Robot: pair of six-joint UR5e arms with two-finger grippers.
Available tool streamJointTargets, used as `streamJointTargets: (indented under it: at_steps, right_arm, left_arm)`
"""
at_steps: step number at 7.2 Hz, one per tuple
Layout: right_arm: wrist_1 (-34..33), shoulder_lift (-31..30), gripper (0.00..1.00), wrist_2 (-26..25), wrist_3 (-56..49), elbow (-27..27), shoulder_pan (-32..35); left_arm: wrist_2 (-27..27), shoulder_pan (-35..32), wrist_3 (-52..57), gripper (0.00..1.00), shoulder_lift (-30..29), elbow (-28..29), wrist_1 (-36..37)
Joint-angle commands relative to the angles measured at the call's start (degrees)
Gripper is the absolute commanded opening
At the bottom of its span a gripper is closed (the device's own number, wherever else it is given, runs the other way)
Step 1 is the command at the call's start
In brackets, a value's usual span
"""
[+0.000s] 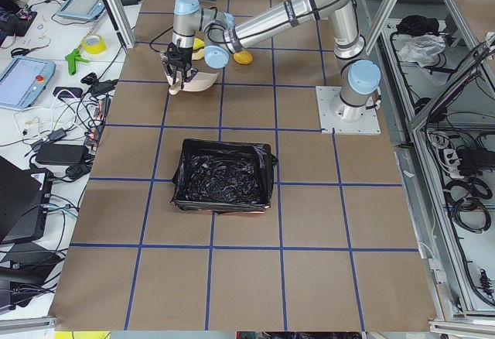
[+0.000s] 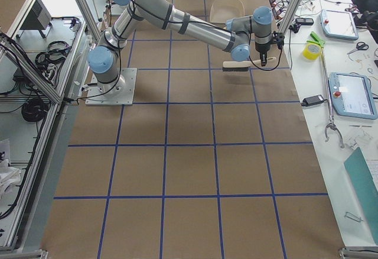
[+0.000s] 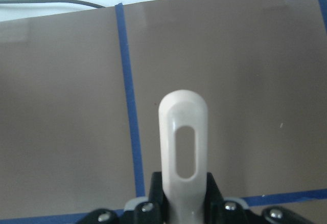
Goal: Sweep and dump trash into bin
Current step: 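Lift the brush with the right gripper and sweep the peel and sponge into the dustpan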
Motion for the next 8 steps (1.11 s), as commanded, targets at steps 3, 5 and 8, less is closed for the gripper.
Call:
streamJointTargets:
  at_steps: [3,5,8]
  right_arm:
    - [-3.0,1.9,0.10,-4.2,12.6,-0.6,7.6]
    - [-3.0,2.3,0.10,-6.2,18.8,-0.9,10.8]
    - [-3.3,4.5,0.10,-8.6,23.4,-3.2,13.4]
  left_arm:
    - [2.4,-0.6,-4.8,0.00,-1.5,-0.5,-0.6]
    - [2.6,-0.6,-5.4,0.00,-1.8,-0.4,-0.6]
    - [3.0,-0.6,-5.8,0.00,-2.6,-0.1,-0.6]
